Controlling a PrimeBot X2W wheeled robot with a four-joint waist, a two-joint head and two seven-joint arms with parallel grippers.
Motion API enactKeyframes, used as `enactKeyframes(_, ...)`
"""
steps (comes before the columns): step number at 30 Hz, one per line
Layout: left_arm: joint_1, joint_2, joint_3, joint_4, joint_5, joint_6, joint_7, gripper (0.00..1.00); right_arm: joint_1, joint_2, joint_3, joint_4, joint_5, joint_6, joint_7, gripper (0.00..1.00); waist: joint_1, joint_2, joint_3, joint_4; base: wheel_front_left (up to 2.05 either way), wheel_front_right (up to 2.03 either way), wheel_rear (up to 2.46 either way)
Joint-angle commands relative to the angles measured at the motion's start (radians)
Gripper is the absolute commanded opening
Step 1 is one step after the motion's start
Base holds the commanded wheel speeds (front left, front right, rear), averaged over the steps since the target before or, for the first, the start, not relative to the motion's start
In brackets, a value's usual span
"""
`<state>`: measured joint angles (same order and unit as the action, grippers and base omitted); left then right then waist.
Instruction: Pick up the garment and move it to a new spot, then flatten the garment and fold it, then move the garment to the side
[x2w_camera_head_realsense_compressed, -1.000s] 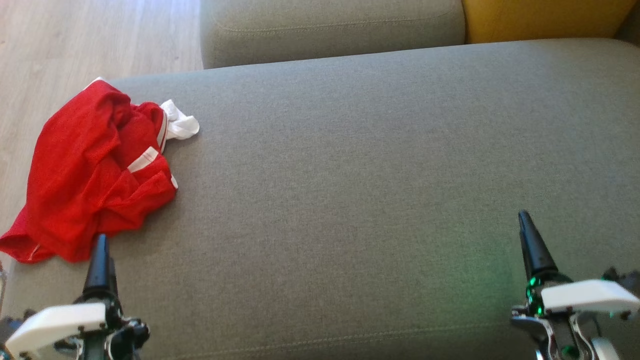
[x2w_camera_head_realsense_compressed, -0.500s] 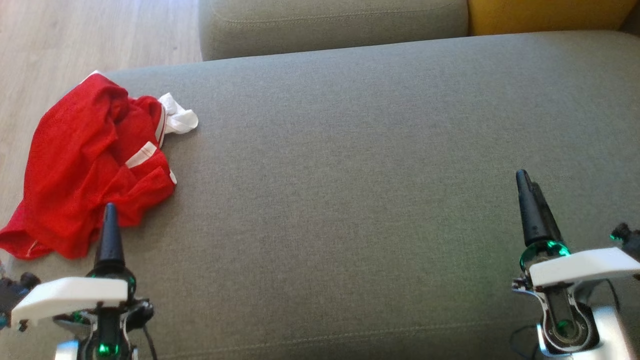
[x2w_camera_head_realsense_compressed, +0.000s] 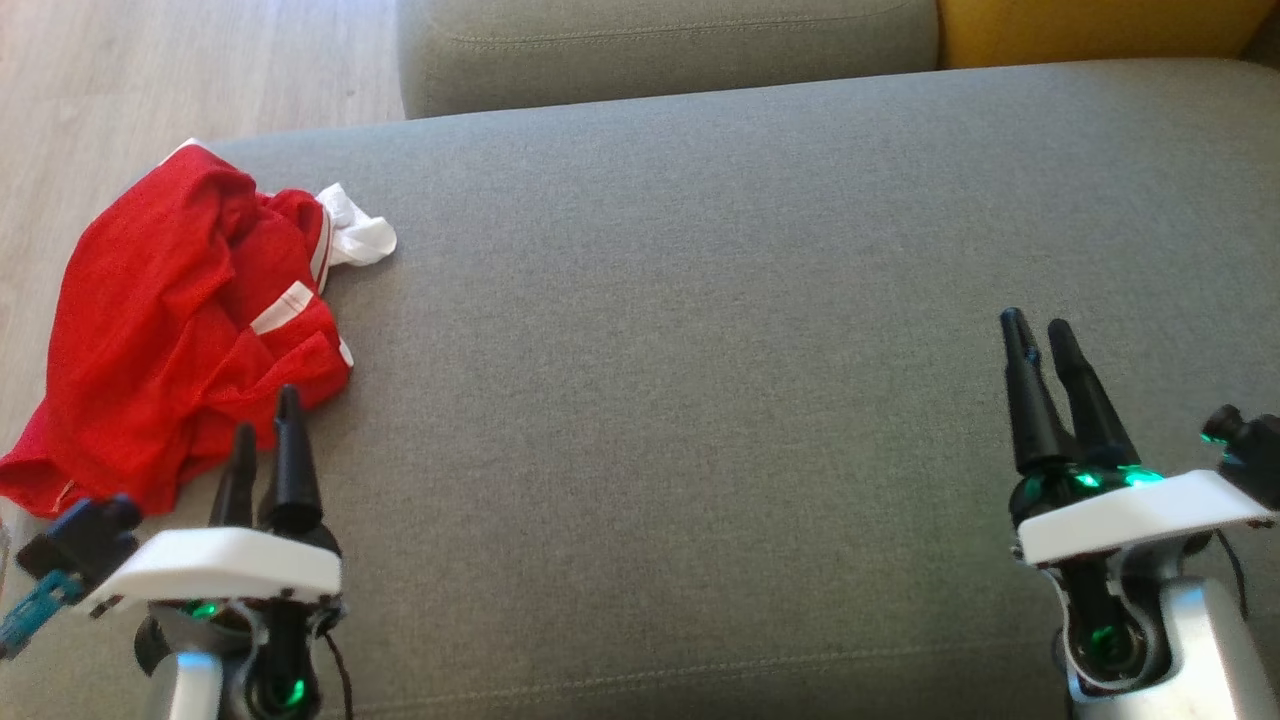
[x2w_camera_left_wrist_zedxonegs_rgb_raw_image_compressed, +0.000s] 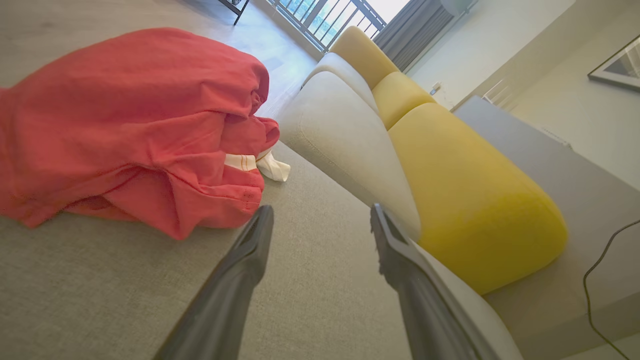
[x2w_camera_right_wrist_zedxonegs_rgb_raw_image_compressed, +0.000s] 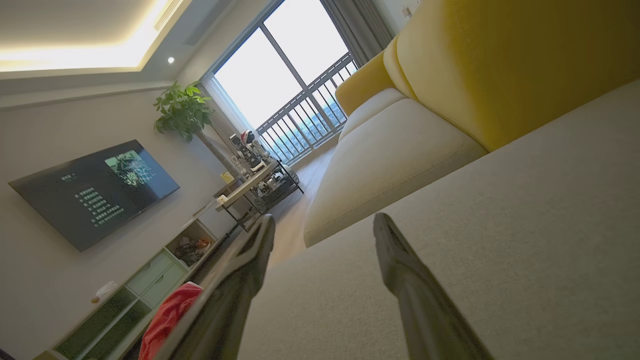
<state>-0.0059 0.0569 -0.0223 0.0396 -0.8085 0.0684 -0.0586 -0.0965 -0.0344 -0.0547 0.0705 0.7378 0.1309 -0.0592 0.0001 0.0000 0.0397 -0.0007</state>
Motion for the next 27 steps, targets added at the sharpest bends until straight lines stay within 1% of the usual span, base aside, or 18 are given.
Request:
enactKeyframes(1,-0.051,0.030,-0.006,-0.042,0.053,0.028,-0.017,1.00,-0.058,-0.009,0.023,-0.047,-0.063,0.000,-0.015,1.00,-0.0001,0.0000,-0.001,-0.001,0.00,0.00,0.00)
enactKeyframes(4,-0.052,0.056,-0.052,-0.038,0.113,0.077,-0.026,1.00,-0.052,-0.010,0.015,-0.038,-0.093,0.000,-0.024,1.00,-0.0001,0.0000,-0.003,-0.005,0.00,0.00,0.00)
enactKeyframes(10,-0.071,0.127,-0.171,-0.029,0.224,0.179,-0.043,1.00,-0.056,-0.010,0.039,-0.045,-0.220,0.000,-0.041,1.00,-0.0001,0.0000,0.001,-0.014,0.00,0.00,0.00)
enactKeyframes(11,-0.071,0.127,-0.171,-0.029,0.224,0.179,-0.043,1.00,-0.056,-0.010,0.039,-0.045,-0.220,0.000,-0.041,1.00,-0.0001,0.0000,0.001,-0.014,0.00,0.00,0.00)
enactKeyframes(17,-0.095,0.184,-0.273,0.025,0.291,0.260,-0.061,1.00,-0.057,-0.011,0.055,-0.051,-0.334,0.000,-0.059,1.00,-0.0001,0.0000,0.005,-0.019,0.00,0.00,0.00)
enactKeyframes(21,-0.110,0.202,-0.316,0.076,0.319,0.288,-0.073,1.00,-0.052,-0.011,0.051,-0.041,-0.401,0.000,-0.071,1.00,-0.0001,0.0000,0.004,-0.022,0.00,0.00,0.00)
enactKeyframes(27,-0.137,0.227,-0.381,0.108,0.376,0.323,-0.090,1.00,-0.053,-0.012,0.040,-0.010,-0.472,0.000,-0.089,1.00,-0.0001,0.0000,0.005,-0.024,0.00,0.00,0.00)
